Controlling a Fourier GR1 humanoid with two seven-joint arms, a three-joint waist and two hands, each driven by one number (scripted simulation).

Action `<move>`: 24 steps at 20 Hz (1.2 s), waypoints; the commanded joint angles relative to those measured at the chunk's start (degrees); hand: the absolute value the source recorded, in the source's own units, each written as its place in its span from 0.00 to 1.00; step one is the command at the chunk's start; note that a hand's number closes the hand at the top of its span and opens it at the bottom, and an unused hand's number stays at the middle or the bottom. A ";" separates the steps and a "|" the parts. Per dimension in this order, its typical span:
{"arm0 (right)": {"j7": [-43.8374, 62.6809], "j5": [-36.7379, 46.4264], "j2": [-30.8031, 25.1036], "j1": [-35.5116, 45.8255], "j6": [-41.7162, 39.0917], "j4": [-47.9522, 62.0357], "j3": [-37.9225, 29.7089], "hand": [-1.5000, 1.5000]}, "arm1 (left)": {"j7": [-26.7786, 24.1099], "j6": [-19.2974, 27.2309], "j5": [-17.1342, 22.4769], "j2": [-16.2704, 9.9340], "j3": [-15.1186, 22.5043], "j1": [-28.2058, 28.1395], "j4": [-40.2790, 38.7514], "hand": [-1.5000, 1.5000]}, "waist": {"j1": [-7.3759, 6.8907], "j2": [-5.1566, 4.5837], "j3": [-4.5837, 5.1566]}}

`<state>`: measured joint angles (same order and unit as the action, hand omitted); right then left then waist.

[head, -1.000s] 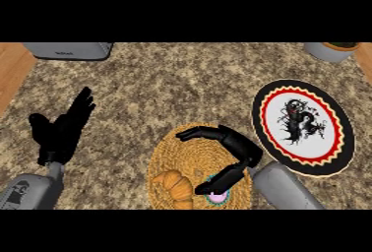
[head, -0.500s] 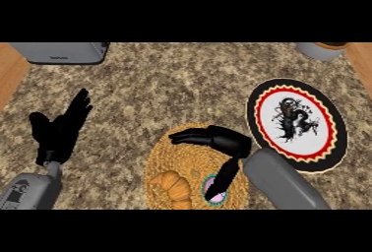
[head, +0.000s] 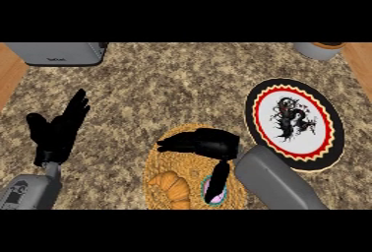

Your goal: Pick the croissant from the placemat and place it in the plate

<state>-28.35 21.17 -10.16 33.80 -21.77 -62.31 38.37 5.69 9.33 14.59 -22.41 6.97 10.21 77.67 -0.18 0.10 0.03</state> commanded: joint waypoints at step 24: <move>14.06 26.29 10.12 -3.54 -0.08 1.96 6.90 0.00 | 1.70 -1.26 -7.91 7.11 -2.90 -1.23 1.59 0.50 | 0.00 -0.13 -0.03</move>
<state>-13.49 44.07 -0.60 31.92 -23.04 -62.25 45.02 8.53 6.97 8.98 -17.70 3.95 8.93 80.57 -0.36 0.06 0.01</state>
